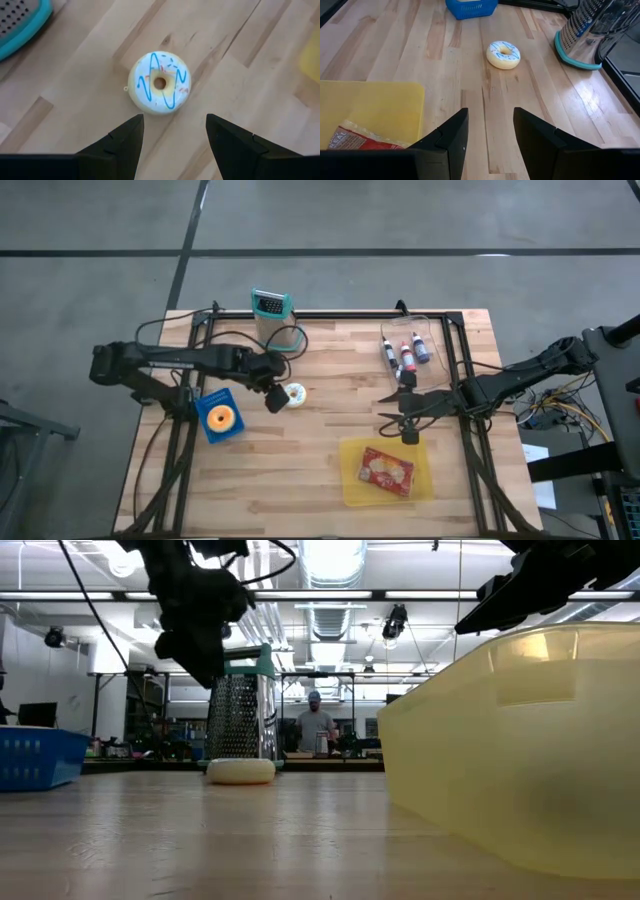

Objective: Pick & Place Food Item
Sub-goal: Put the white donut into the blue bin

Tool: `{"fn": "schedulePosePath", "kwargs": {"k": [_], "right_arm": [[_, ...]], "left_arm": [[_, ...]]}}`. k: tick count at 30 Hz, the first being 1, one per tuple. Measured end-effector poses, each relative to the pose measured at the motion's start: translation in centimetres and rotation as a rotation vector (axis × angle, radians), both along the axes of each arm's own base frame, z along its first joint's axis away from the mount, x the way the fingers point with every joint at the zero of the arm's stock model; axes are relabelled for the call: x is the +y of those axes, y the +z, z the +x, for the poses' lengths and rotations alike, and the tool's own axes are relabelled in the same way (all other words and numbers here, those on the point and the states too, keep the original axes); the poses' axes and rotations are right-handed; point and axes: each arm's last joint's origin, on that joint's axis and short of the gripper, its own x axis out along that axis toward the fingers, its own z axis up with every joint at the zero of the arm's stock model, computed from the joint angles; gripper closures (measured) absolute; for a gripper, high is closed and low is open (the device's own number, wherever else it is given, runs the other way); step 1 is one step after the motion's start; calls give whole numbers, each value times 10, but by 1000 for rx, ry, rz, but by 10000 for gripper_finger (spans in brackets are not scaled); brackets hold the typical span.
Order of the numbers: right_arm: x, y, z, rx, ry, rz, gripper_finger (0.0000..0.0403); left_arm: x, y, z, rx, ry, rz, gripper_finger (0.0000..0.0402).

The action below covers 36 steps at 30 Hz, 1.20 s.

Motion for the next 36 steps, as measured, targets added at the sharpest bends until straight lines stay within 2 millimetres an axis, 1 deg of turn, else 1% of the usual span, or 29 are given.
{"fn": "schedulePosePath", "kwargs": {"k": [10, 15, 24, 36], "right_arm": [[0, 0, 0, 0, 0, 0, 252], [0, 0, 0, 0, 0, 0, 252], [0, 0, 0, 0, 0, 0, 252], [0, 0, 0, 0, 0, 0, 252]], "left_arm": [[4, -14, 40, 70, -55, 18, 179], [5, -25, 54, 107, -66, 17, 179], [7, -44, 68, 139, -71, 12, 179], [8, -62, 76, 168, -76, 13, 179]]}}
